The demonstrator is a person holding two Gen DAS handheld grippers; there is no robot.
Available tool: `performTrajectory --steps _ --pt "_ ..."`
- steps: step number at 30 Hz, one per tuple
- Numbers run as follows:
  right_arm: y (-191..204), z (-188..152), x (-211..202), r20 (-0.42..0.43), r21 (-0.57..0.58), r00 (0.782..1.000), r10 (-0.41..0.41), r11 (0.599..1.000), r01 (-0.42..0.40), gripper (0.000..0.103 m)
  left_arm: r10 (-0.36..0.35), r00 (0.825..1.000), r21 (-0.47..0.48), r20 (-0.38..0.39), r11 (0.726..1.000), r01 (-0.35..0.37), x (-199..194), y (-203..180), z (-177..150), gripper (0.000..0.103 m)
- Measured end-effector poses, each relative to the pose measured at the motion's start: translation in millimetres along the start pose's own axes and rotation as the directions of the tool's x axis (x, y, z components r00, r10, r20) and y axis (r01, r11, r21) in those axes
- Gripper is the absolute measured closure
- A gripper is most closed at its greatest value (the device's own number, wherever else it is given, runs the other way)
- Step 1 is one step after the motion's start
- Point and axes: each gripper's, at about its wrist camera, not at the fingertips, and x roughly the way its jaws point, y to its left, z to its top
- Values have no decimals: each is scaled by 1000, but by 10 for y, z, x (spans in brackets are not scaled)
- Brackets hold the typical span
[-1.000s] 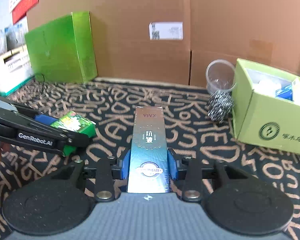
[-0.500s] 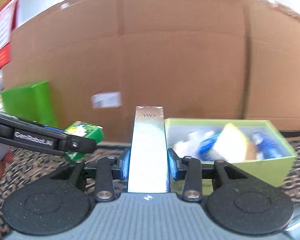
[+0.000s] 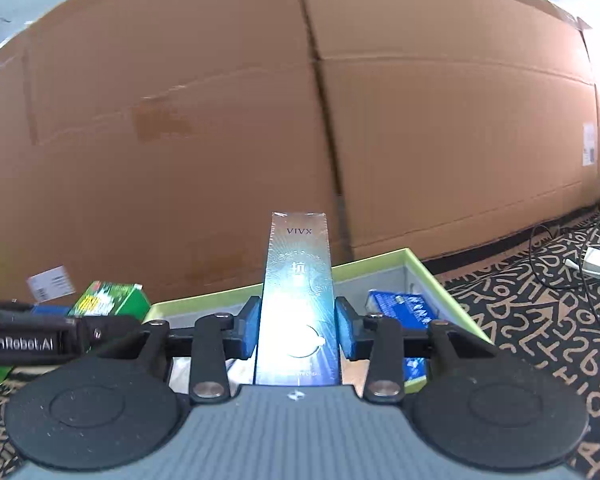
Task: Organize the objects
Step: 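Carry the green box and tall box into the light-green box and release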
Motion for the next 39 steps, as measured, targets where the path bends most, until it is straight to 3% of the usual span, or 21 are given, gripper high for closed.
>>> performTrajectory --steps 10,12,13,14,15,19,29,39 --pt "-101 -128 367 -49 -23 999 -15 1000 13 60 12 999 -3 -47 1000 -13 395 23 -42 43" --pt "-74 -164 388 -45 -59 999 -27 998 24 60 -5 1000 -4 -25 1000 5 412 44 -81 29" --pt "-55 -185 397 -42 -88 998 -41 995 37 54 -3 1000 0 -6 1000 3 396 46 -104 6" --pt "-33 -208 397 -37 -122 998 -56 991 51 50 18 1000 -1 17 1000 -18 364 43 -129 0" --pt "-13 -233 380 -26 -149 997 -73 987 68 43 39 998 0 43 999 -39 331 41 -150 0" --pt "12 -279 290 2 -177 996 -89 980 88 34 42 998 -28 42 999 -41 286 92 -143 0" --pt "76 -177 95 19 -148 997 -80 986 82 29 62 996 -49 67 997 -59 31 135 -68 0" --pt "364 -124 -251 52 -166 998 -26 985 34 28 59 992 -86 109 995 -50 -491 292 -84 0"
